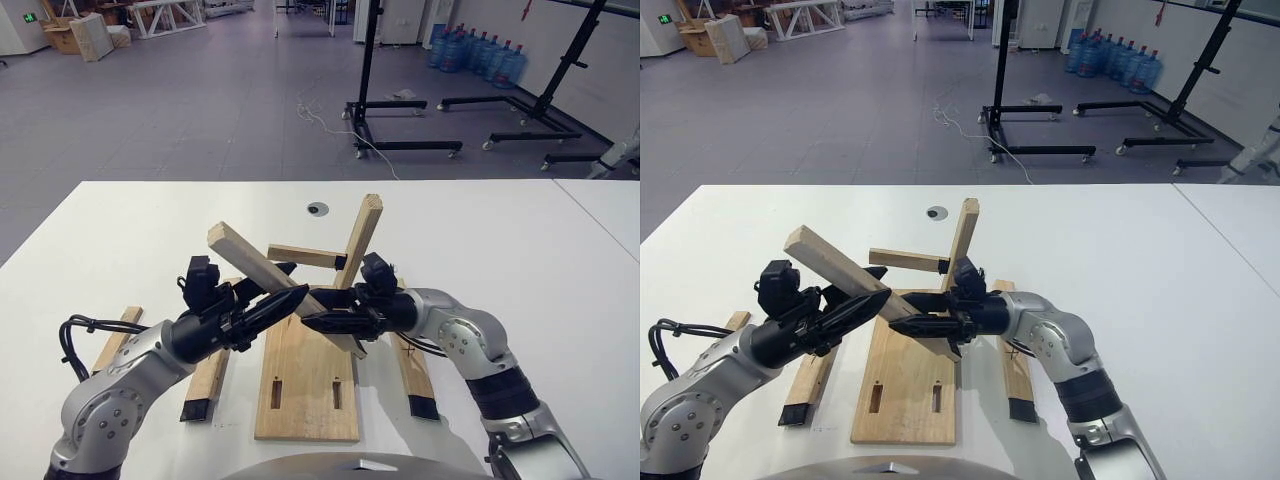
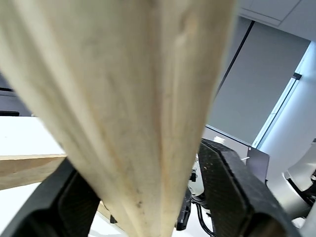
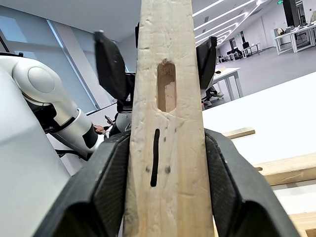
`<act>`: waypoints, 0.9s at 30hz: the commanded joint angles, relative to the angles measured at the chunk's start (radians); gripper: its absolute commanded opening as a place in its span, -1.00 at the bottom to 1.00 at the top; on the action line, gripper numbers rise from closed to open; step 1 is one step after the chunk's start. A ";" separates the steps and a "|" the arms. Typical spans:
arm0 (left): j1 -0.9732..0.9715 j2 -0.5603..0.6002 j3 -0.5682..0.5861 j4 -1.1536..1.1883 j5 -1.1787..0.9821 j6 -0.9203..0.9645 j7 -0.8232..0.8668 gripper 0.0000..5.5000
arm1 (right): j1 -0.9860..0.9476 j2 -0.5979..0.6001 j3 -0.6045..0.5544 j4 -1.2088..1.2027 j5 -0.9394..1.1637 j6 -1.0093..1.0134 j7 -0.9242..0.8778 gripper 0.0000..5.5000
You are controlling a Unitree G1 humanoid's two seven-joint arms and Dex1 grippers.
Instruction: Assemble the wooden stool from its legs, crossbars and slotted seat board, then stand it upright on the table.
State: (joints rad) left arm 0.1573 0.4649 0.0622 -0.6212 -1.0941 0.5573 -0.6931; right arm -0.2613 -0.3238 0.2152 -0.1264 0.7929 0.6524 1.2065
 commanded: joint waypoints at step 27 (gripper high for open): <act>0.129 0.092 0.304 0.153 0.160 -0.145 -0.110 -0.26 | -0.002 -0.118 -0.172 -0.120 -0.012 -0.003 -0.066 0.72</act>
State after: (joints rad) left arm 0.2927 0.5045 0.3295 -0.4939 -0.9645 0.4272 -0.7641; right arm -0.2632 -0.4277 0.0758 -0.1961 0.7589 0.6509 1.1627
